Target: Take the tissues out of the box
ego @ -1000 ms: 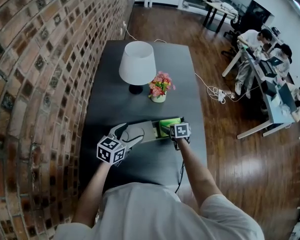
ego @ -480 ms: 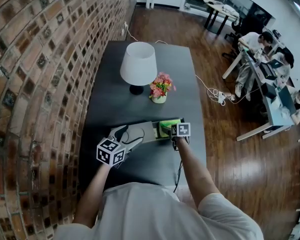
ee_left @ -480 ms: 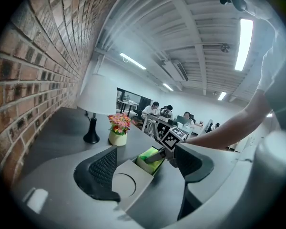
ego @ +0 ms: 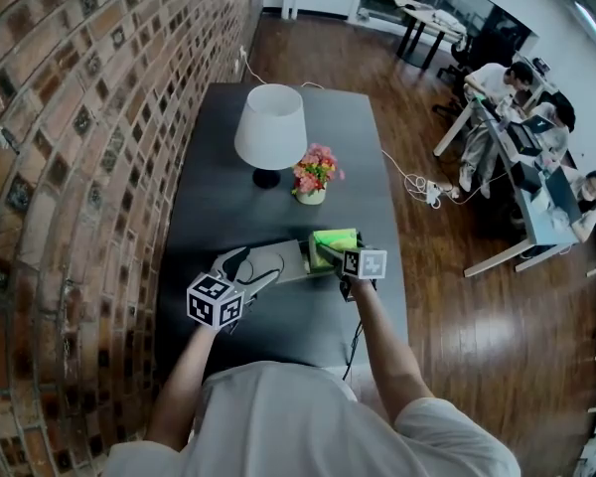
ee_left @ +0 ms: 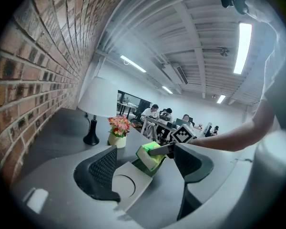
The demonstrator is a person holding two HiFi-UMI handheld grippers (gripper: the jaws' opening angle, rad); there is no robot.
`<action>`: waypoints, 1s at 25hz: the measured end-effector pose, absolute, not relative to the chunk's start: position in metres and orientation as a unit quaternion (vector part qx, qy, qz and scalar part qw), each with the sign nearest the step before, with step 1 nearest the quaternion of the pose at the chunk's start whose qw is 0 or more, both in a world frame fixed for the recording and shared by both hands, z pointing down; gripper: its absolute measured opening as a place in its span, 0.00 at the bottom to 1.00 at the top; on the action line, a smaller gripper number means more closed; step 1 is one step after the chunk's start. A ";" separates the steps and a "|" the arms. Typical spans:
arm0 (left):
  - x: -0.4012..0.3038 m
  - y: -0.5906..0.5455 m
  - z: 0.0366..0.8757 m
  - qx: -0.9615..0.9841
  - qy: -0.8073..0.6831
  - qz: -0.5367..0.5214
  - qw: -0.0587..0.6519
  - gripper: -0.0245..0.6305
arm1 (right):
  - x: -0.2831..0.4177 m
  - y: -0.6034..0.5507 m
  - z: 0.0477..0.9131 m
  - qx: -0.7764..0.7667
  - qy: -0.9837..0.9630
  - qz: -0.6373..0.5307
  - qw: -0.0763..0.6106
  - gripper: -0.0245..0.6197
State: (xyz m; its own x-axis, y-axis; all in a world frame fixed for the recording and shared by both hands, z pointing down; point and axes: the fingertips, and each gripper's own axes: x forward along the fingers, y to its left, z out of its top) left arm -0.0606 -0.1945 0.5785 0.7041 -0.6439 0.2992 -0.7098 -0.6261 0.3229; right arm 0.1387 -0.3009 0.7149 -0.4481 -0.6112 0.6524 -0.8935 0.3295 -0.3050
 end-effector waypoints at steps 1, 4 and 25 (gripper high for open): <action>-0.061 -0.194 0.577 0.899 -0.376 0.075 0.212 0.60 | 0.135 -0.299 0.703 0.476 -0.795 0.319 0.200 0.87; -0.060 -0.195 0.571 0.903 -0.371 0.068 0.207 0.60 | 0.123 -0.292 0.664 0.461 -0.821 0.300 0.156 0.87; -0.089 -0.181 0.455 0.889 -0.459 0.008 0.015 0.58 | 0.095 -0.193 0.420 0.481 -0.873 0.030 -0.070 0.87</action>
State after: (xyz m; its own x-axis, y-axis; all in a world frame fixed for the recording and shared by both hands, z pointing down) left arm -0.0890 -0.1815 0.4554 0.5794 -0.8146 0.0280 -0.8151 -0.5790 0.0202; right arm 0.0950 -0.1925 0.4200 -0.5269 -0.8449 -0.0923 -0.8364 0.5348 -0.1202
